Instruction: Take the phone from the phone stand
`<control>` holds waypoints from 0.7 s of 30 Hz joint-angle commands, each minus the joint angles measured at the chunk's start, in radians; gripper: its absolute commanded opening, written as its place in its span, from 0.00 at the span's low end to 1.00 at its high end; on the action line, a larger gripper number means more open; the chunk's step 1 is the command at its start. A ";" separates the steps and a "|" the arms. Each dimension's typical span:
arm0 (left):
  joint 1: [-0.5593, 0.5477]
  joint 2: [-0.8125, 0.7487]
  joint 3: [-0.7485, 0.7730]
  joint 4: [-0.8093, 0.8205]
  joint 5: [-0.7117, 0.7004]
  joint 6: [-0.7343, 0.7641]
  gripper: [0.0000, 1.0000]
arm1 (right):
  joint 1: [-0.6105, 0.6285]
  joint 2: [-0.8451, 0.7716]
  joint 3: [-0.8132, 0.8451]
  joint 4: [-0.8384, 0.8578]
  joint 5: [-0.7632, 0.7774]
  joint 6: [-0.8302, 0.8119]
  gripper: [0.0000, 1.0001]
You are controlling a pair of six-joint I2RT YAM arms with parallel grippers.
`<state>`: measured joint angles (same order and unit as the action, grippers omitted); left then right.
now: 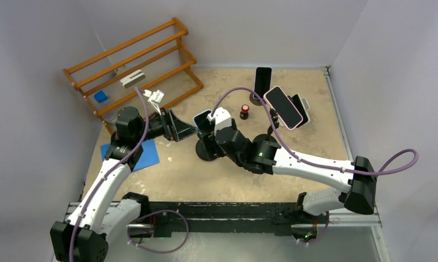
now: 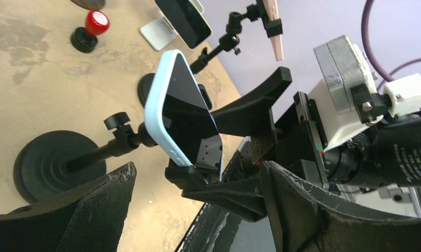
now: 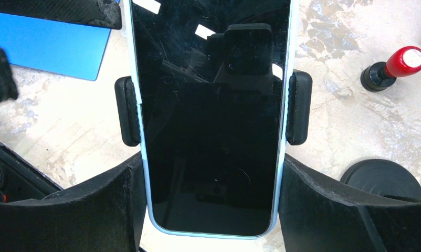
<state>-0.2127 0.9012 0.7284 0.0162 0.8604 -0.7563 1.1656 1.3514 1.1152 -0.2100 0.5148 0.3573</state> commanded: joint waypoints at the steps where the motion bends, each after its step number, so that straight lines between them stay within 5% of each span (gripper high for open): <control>1: -0.002 -0.032 0.012 -0.083 -0.114 0.075 0.86 | -0.002 -0.035 0.005 0.065 0.034 0.008 0.53; 9: -0.002 -0.081 -0.042 -0.034 -0.042 0.070 0.86 | -0.001 -0.046 0.011 0.064 0.028 0.001 0.53; 13: -0.002 -0.089 -0.048 0.009 -0.041 0.044 0.94 | -0.001 -0.044 0.012 0.064 0.027 -0.004 0.53; 21: -0.002 -0.213 -0.198 0.158 -0.261 -0.186 1.00 | -0.002 -0.030 0.016 0.072 0.033 -0.012 0.54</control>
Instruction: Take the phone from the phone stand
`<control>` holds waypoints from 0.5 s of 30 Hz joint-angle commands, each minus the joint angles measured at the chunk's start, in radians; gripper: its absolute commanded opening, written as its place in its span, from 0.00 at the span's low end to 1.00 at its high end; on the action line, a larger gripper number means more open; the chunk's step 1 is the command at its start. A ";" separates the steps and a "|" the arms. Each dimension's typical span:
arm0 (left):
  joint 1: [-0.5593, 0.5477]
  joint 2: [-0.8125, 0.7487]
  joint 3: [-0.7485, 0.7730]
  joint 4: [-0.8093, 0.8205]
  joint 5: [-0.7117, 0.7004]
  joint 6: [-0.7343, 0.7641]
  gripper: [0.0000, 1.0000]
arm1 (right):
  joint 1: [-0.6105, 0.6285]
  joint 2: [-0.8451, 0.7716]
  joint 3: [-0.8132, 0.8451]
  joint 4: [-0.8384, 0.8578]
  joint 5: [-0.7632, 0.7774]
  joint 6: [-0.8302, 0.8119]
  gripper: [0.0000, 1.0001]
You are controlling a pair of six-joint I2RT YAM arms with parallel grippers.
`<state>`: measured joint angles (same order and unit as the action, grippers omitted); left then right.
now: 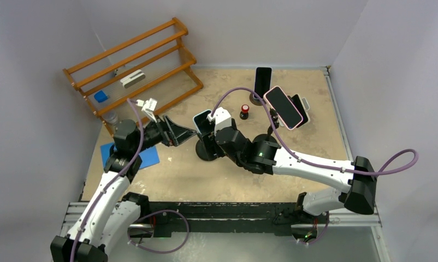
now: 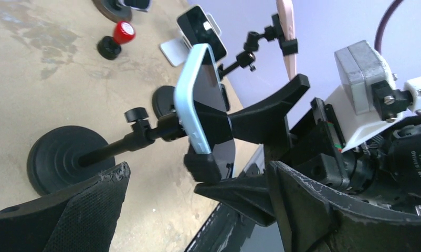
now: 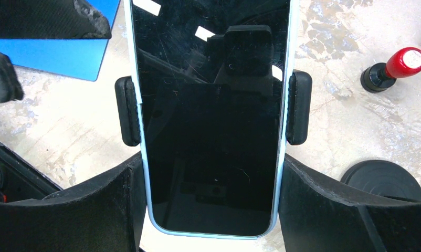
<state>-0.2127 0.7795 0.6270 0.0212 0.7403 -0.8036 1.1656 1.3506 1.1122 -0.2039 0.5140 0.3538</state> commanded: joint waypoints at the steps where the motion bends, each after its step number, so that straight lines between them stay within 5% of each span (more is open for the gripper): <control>1: -0.002 -0.128 -0.146 0.191 -0.174 -0.149 1.00 | -0.001 -0.027 0.021 0.066 0.033 -0.009 0.54; 5: -0.003 -0.164 -0.199 0.273 -0.152 -0.053 1.00 | -0.001 -0.026 0.020 0.066 0.034 -0.009 0.54; 15: -0.002 0.197 -0.128 0.457 0.278 -0.114 0.94 | -0.002 -0.045 0.015 0.066 0.035 -0.012 0.54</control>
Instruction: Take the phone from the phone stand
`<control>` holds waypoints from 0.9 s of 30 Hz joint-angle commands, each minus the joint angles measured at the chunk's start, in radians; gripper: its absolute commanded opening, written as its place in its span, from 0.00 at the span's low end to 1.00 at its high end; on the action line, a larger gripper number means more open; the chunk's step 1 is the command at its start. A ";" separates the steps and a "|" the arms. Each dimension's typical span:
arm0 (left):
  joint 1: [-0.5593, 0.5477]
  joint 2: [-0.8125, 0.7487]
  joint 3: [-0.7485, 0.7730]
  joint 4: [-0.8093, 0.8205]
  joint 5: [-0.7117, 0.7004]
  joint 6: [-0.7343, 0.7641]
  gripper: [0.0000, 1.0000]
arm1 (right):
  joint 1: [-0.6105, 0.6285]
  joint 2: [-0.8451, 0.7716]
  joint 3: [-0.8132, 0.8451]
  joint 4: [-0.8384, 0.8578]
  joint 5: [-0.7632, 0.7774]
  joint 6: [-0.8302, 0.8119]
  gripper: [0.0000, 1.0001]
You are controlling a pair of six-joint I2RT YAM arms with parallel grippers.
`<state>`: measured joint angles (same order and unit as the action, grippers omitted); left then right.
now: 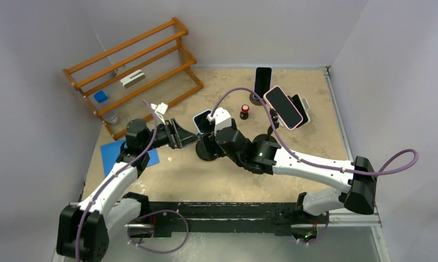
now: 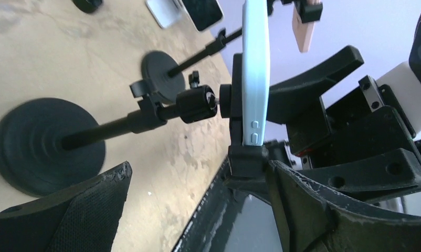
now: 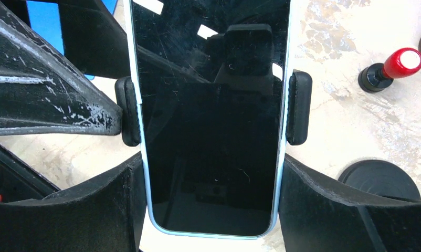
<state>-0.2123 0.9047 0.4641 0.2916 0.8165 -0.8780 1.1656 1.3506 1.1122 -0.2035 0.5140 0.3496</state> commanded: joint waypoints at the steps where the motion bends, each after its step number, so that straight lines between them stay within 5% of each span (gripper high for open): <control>1: -0.002 0.087 0.024 0.226 0.220 -0.061 0.93 | -0.001 -0.045 0.013 0.066 0.035 -0.008 0.54; 27: -0.005 0.161 0.017 0.425 0.252 -0.157 0.57 | -0.001 -0.046 0.018 0.078 0.026 0.002 0.54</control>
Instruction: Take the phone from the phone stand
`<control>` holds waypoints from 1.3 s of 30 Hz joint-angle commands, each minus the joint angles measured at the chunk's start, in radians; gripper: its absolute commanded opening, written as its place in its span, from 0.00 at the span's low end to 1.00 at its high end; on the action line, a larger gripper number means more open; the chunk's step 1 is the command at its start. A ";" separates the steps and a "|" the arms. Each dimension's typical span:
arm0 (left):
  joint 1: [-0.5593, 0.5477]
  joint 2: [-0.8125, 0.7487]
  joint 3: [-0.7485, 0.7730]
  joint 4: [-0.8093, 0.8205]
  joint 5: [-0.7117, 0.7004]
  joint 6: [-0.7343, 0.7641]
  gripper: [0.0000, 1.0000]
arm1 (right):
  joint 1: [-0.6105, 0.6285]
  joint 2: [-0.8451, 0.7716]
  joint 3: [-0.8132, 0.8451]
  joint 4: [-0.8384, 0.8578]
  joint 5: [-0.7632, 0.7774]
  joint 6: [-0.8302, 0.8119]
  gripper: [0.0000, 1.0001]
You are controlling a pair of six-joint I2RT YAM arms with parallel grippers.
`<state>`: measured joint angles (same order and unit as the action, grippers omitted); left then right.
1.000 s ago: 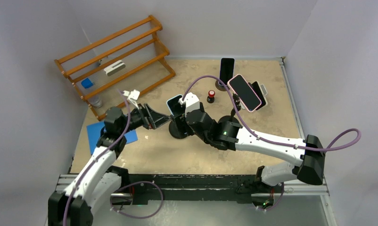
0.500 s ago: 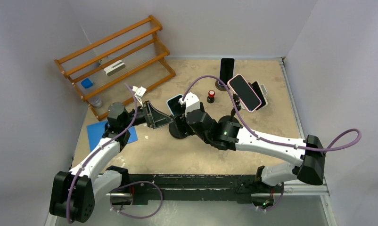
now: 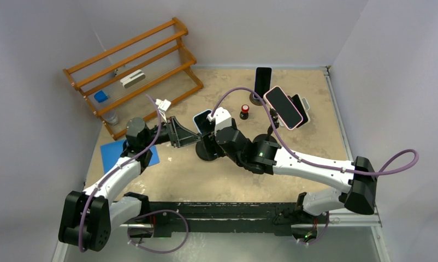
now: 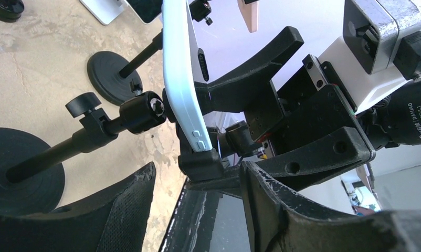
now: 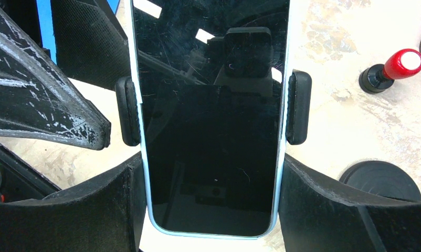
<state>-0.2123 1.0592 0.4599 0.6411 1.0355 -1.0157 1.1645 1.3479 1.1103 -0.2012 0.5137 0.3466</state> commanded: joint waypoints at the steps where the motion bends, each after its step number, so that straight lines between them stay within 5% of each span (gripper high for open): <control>1: -0.006 0.009 0.024 0.075 0.034 -0.021 0.57 | -0.001 -0.043 0.020 0.075 0.024 0.005 0.54; 27: -0.024 0.069 0.059 0.131 0.050 -0.054 0.36 | -0.001 -0.020 0.034 0.077 0.026 0.008 0.55; 34: -0.027 0.081 0.061 0.147 0.057 -0.068 0.17 | 0.000 -0.017 0.036 0.074 0.024 0.009 0.57; 39: -0.027 0.083 0.059 0.150 0.056 -0.074 0.02 | -0.001 -0.016 0.037 0.069 0.021 0.012 0.72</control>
<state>-0.2317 1.1412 0.4812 0.7246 1.0817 -1.0996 1.1645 1.3491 1.1103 -0.2008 0.5137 0.3473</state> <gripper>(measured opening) 0.271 0.782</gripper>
